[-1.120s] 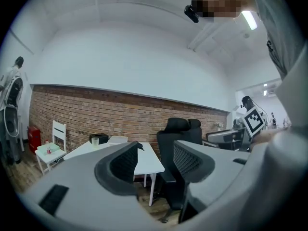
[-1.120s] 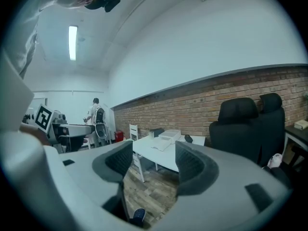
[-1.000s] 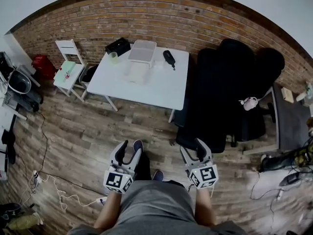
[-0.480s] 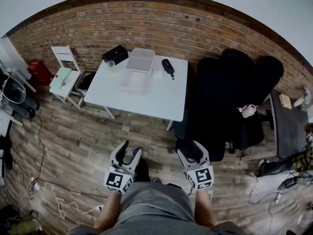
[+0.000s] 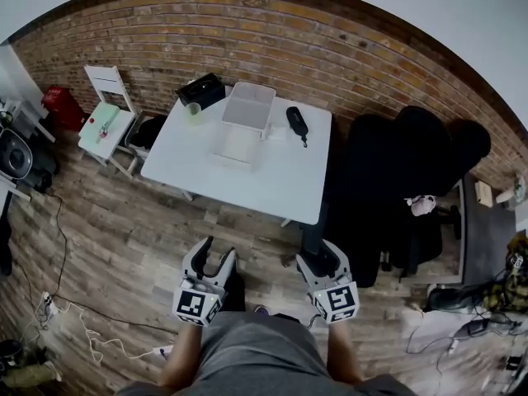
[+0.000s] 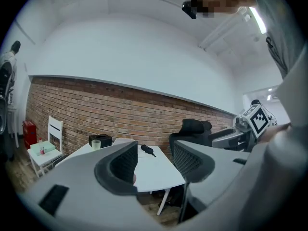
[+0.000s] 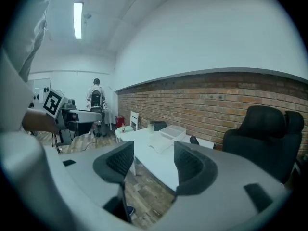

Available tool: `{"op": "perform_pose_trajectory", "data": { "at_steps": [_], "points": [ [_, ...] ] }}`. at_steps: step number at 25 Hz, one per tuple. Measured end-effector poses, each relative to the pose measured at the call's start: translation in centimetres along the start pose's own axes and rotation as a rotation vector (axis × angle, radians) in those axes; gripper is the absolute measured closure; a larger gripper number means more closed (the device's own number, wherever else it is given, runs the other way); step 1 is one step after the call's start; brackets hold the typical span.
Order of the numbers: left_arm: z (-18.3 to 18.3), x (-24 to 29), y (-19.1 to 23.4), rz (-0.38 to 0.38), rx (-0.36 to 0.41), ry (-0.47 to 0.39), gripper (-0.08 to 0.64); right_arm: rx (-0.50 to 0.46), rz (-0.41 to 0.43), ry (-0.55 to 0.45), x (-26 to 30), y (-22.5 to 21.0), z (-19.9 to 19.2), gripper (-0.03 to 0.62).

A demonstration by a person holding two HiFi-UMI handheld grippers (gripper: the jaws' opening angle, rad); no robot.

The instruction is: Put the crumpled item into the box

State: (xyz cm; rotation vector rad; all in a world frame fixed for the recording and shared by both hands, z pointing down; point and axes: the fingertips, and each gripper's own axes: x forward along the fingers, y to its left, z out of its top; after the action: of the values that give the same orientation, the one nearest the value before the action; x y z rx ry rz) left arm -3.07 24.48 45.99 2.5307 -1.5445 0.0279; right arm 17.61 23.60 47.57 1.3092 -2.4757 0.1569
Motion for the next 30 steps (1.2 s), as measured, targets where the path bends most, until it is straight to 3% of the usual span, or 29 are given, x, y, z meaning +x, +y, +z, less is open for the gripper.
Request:
{"op": "perform_pose_trajectory", "data": {
  "at_steps": [7,18,30],
  "points": [
    [0.5,4.0,6.2,-0.016,-0.028,0.015,0.342,0.029,-0.017,-0.023,6.2,-0.7,3.3,0.337],
    [4.1,9.9,13.1,-0.142,0.018,0.009,0.342,0.064,-0.106,-0.043,13.9,-1.5,7.4,0.351],
    [3.2,12.1,15.4,-0.204,-0.003,0.051,0.342,0.112,-0.179,-0.010,16.3,-3.0,6.8,0.360]
  ]
}}
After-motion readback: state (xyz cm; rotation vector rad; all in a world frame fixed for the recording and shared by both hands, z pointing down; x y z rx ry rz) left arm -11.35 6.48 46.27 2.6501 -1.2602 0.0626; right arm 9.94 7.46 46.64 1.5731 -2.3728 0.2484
